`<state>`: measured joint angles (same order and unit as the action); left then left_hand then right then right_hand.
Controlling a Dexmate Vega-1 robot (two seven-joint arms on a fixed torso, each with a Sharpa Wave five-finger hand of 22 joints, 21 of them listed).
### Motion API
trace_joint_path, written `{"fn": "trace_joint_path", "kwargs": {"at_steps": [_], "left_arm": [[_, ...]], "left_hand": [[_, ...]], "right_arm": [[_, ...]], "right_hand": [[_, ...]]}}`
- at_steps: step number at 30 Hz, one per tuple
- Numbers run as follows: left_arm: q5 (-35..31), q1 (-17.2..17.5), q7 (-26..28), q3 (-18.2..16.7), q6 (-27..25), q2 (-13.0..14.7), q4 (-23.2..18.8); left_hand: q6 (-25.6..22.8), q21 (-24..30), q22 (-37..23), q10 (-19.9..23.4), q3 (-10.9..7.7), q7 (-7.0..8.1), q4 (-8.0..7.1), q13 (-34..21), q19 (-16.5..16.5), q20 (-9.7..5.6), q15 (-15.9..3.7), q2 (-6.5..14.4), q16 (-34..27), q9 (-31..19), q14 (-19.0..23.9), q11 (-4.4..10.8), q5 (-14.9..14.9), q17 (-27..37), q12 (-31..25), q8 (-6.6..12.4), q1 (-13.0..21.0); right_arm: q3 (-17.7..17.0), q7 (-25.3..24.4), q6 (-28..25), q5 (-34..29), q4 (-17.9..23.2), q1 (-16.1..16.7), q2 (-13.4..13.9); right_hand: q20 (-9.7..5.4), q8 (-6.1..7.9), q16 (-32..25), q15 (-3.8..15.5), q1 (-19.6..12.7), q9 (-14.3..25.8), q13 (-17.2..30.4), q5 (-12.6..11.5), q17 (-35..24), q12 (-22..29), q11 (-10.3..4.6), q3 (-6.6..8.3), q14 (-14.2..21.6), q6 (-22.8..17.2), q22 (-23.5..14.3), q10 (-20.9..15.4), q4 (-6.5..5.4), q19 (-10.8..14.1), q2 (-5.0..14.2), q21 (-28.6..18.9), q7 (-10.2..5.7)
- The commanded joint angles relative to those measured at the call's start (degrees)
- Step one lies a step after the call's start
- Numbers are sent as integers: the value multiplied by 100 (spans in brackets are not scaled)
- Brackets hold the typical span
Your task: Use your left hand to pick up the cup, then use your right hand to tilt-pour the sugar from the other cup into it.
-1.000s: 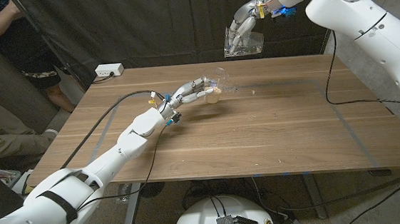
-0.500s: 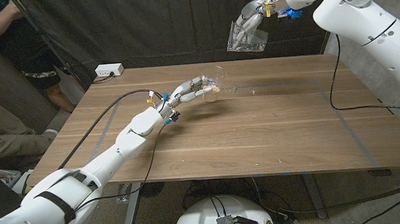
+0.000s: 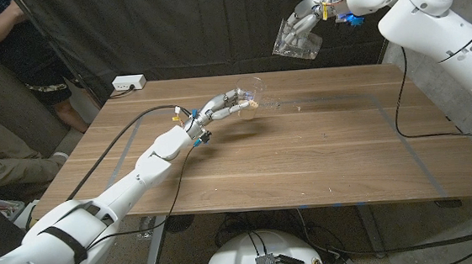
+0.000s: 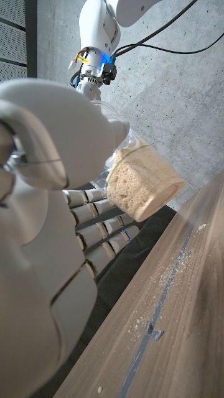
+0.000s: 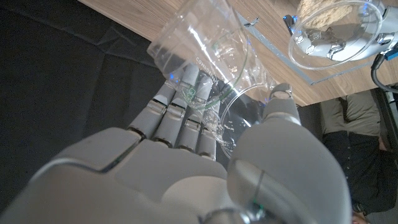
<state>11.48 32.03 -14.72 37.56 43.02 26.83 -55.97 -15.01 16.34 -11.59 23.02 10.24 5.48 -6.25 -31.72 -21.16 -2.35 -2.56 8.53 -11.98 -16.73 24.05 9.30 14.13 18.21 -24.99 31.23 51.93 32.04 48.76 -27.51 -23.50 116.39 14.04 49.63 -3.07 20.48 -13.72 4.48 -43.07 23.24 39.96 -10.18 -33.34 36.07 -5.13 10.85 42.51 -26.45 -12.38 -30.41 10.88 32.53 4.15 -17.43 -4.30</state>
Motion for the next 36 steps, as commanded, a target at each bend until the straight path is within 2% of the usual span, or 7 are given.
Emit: {"fn": "trace_joint_path", "kwargs": {"at_steps": [1, 15, 29, 32, 33, 36], "left_arm": [[8, 27, 15, -6, -32, 38, -87], [50, 34, 17, -19, -23, 45, -126], [87, 113, 120, -57, 37, 67, -202], [93, 121, 129, -62, 42, 79, -217], [96, 122, 129, -63, 46, 83, -221], [98, 123, 137, -66, 59, 90, -226]], "left_hand": [[-27, 22, -28, 31, 23, 7, -17, -23, -11, -35, -786, 1, 4, -7, 50, 18, -29, 19, -25, 50, 22], [-23, 23, -27, 25, 20, 9, -18, -24, -11, -41, -780, 6, 6, -4, 46, 11, -28, 20, -24, 50, 27], [-33, 25, -27, 34, 24, 8, -21, -24, -11, -41, -780, 3, 4, -2, 56, 22, -28, 21, -28, 56, 24], [-38, 27, -27, 29, 24, 1, -22, -22, -16, -47, -787, 2, 3, 0, 59, 18, -28, 21, -25, 59, 23], [-29, 26, -27, 26, 25, 3, -22, -23, -13, -44, -782, 2, 4, -1, 58, 13, -27, 21, -25, 56, 23], [-35, 27, -27, 26, 26, 2, -23, -23, -16, -46, -777, 1, 4, 2, 60, 20, -27, 22, -25, 57, 22]], "right_arm": [[-313, -709, -454, 424, 225, 401, 156], [-628, -1495, -862, 944, 475, 854, 360], [-809, -2123, -1105, 1401, 601, 1187, 546], [-846, -2240, -1142, 1492, 622, 1255, 588], [-852, -2272, -1163, 1516, 632, 1271, 603], [-892, -2400, -1195, 1594, 661, 1343, 639]], "right_hand": [[-403, -21, 20, 898, -36, 12, 20, -12, -17, 18, -21, 313, 55, -53, -35, -52, -265, 19, 66, -22, -16], [-405, -30, 21, 900, -49, 23, 28, -10, -28, 15, 14, 320, 62, -67, -38, -70, -262, 21, 66, -23, -2], [-407, -37, 22, 898, -55, 32, 30, -5, -36, 4, -27, 326, 71, -85, -42, -74, -264, 24, 70, -26, 9], [-403, -41, 19, 899, -64, 35, 37, -5, -40, 6, -24, 329, 78, -84, -43, -76, -260, 26, 69, -27, 8], [-404, -42, 19, 898, -62, 36, 41, -5, -40, 9, 24, 329, 81, -85, -43, -82, -261, 26, 70, -27, 7], [-406, -46, 18, 899, -66, 38, 40, -5, -43, 7, 8, 330, 85, -84, -44, -85, -260, 31, 68, -29, 3]]}}
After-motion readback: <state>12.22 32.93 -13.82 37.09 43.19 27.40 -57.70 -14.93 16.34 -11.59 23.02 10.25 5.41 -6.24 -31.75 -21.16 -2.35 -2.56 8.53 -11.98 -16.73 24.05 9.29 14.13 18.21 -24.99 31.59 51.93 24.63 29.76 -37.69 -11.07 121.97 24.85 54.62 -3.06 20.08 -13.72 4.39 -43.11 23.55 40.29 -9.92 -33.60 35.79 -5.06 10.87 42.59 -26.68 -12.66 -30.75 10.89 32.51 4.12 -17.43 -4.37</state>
